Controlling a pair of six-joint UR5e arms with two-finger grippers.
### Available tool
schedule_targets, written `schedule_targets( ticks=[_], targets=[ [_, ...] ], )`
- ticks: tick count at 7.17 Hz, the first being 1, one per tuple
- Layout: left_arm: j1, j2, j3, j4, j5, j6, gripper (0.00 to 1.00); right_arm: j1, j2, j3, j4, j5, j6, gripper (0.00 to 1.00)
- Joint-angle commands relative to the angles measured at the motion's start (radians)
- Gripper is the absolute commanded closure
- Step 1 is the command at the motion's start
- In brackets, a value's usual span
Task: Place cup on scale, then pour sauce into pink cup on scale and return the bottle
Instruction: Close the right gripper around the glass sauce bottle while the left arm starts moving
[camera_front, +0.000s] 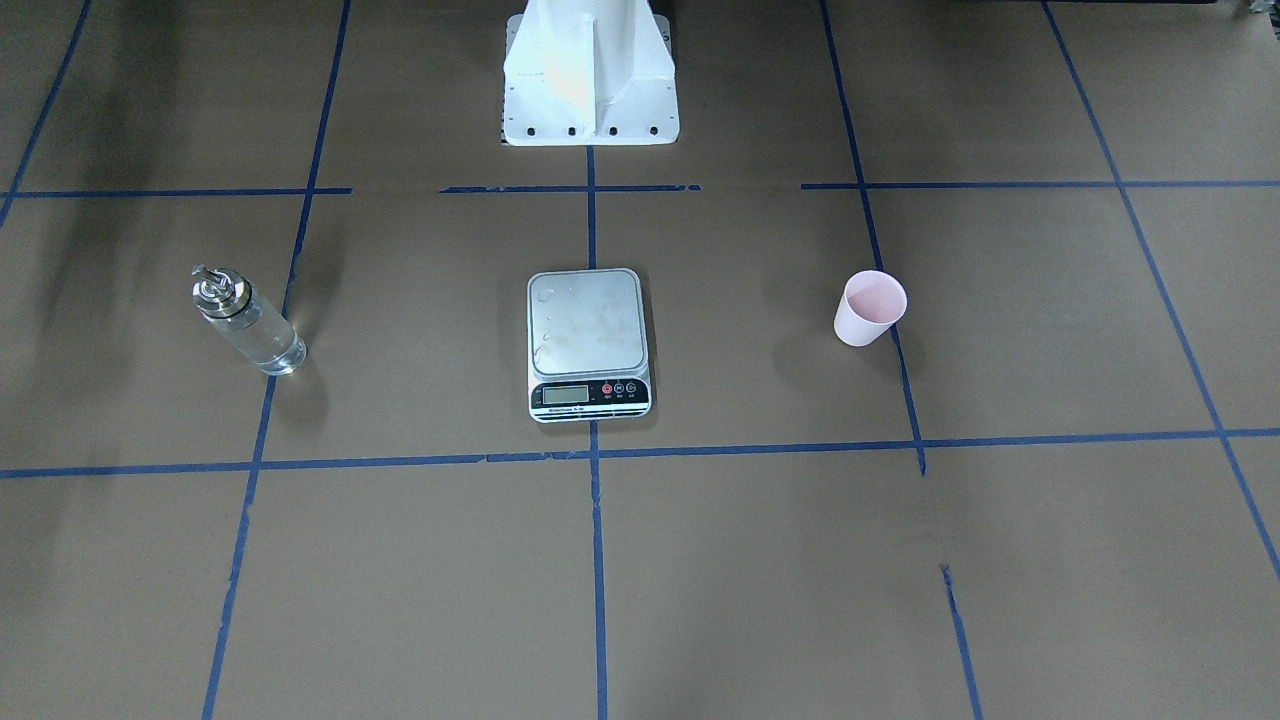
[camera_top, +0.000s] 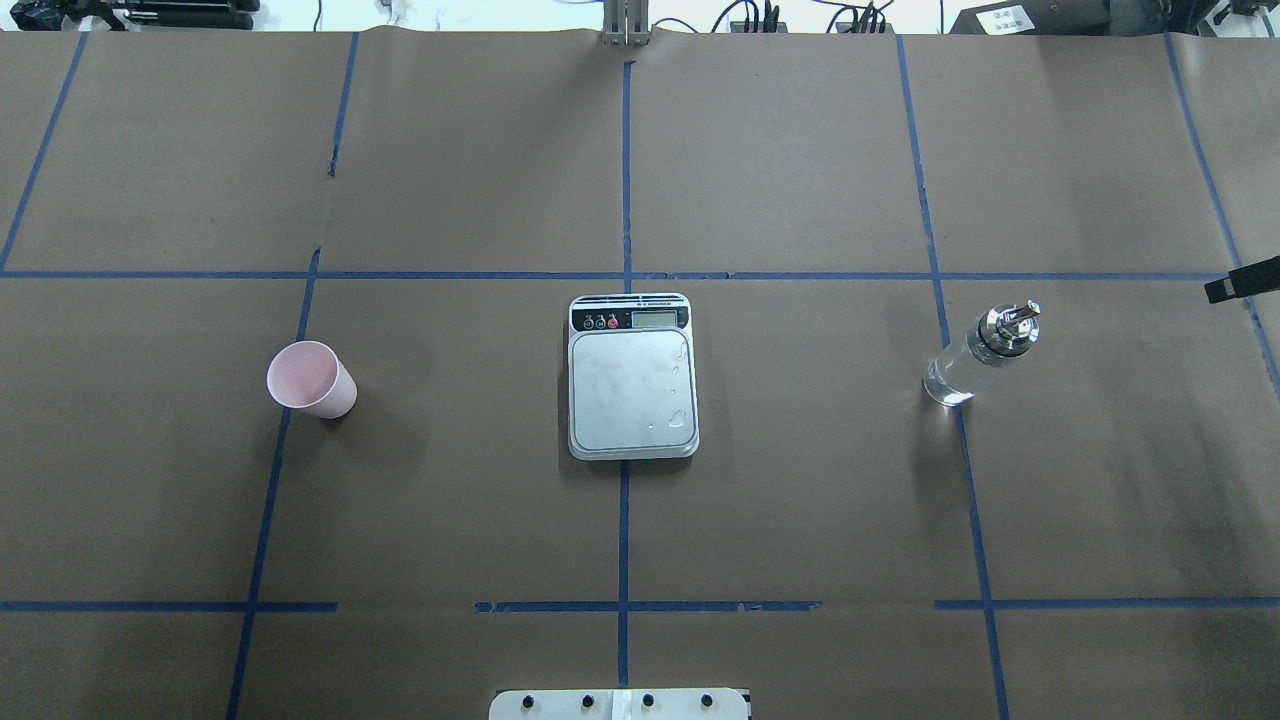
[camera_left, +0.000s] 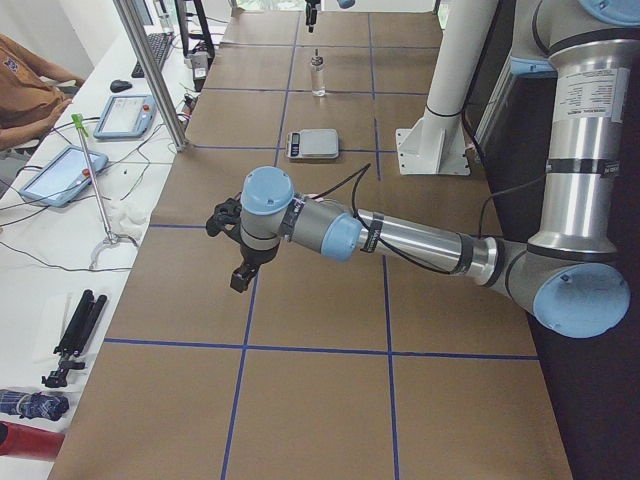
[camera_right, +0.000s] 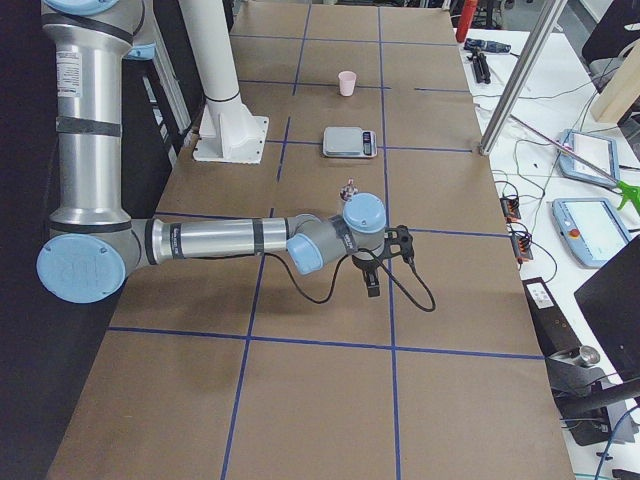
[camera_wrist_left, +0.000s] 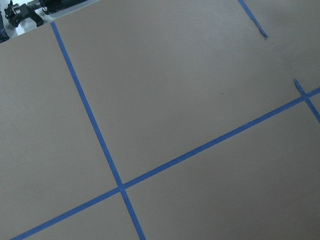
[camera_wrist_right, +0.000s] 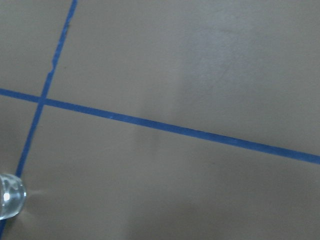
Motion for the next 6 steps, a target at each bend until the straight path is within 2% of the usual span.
schedule_targets(
  ticks=[1,2,5,6],
  targets=[
    [0.050,-0.001,0.004,-0.021,0.001,-0.057,0.00,-0.113,-0.097,0.010,0.365,-0.006,0.221,0.00],
    [0.090,-0.001,0.004,-0.099,0.001,-0.141,0.00,-0.159,-0.100,0.043,0.374,-0.011,0.303,0.00],
    [0.290,-0.007,-0.020,-0.262,0.019,-0.576,0.00,-0.178,-0.111,0.053,0.374,-0.011,0.312,0.00],
    [0.400,-0.010,-0.060,-0.296,0.122,-0.758,0.00,-0.178,-0.111,0.054,0.374,-0.011,0.312,0.00]
  ],
)
